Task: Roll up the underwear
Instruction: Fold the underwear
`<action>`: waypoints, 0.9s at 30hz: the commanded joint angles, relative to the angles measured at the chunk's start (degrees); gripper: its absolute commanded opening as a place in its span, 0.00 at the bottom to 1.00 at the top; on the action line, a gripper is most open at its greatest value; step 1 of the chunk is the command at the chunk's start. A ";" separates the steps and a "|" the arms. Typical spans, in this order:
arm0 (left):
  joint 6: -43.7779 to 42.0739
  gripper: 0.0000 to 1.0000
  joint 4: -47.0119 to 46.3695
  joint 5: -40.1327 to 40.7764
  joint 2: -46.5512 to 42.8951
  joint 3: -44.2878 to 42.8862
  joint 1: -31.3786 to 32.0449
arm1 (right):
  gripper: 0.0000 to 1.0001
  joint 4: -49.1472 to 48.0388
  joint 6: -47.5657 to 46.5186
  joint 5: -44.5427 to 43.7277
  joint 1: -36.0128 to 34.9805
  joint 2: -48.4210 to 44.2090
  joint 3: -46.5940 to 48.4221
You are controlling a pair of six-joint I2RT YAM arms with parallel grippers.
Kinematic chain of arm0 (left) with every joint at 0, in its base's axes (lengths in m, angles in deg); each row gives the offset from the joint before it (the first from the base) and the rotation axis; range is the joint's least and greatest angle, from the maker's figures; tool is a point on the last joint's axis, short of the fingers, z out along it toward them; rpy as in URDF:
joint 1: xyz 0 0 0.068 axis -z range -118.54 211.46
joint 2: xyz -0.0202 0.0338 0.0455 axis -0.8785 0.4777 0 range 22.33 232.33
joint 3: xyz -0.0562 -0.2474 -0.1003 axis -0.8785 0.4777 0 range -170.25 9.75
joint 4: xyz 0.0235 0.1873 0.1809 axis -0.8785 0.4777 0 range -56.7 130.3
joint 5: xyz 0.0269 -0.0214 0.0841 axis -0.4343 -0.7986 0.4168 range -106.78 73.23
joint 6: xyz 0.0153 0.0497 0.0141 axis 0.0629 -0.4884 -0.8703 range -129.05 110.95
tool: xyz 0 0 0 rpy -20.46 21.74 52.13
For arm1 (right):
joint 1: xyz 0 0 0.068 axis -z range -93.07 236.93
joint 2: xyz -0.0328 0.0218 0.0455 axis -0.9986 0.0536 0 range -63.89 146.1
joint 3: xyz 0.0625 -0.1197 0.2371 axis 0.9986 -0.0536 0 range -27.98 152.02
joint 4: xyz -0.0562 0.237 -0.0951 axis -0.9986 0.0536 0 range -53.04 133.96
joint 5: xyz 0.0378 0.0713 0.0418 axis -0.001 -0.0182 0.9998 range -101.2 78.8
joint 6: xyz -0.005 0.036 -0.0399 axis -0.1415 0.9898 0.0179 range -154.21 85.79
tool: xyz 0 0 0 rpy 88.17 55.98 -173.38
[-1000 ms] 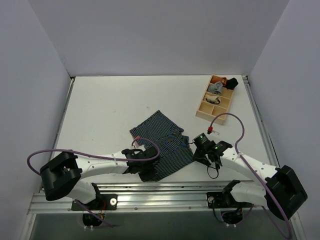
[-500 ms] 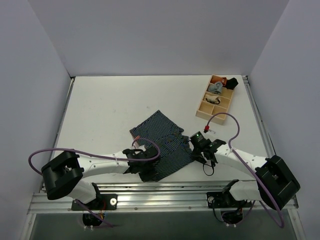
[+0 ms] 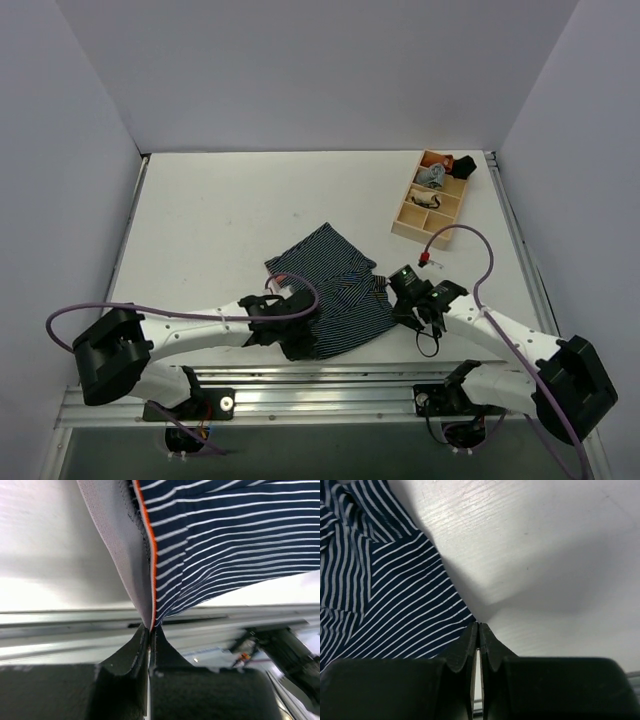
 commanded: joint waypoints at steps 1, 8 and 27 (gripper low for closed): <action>3.99 0.02 3.13 -0.93 -4.26 -3.08 0.66 | 0.00 9.52 0.44 -4.31 0.19 -5.39 3.73; 10.03 0.02 4.89 -4.53 -6.37 -3.34 4.87 | 0.00 18.05 -1.15 -5.81 -1.21 -15.67 5.58; 6.55 0.02 3.31 -5.23 -12.09 -1.49 -11.28 | 0.00 6.81 -13.19 -11.43 -2.80 6.10 26.49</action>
